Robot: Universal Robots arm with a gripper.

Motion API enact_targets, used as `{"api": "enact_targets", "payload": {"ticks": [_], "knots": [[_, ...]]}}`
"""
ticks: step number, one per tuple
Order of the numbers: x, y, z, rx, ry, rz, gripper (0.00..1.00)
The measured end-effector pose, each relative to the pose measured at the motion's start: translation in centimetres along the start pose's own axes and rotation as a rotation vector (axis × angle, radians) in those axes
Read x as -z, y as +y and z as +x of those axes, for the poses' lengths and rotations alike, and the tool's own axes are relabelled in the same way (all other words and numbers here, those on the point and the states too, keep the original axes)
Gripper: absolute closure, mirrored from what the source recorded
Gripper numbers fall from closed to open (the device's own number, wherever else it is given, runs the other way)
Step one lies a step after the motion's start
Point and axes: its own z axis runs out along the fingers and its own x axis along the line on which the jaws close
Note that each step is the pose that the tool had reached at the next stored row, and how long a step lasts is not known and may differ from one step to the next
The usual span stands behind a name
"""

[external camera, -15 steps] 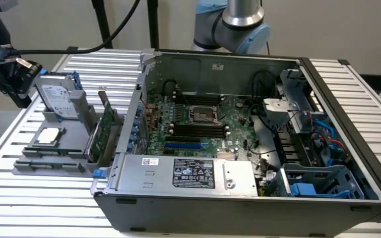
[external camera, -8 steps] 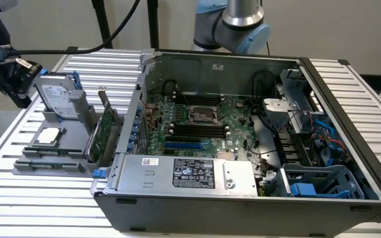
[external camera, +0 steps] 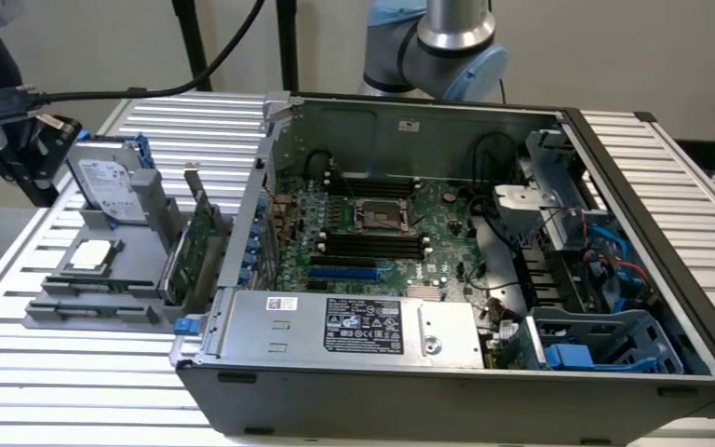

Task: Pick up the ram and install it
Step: 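Reach for the ram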

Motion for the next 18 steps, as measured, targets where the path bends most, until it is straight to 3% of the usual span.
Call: {"api": "enact_targets", "payload": {"ticks": [18], "knots": [[-1.16,-0.05,0.0,0.327,0.0144,0.0063,1.0]]}}
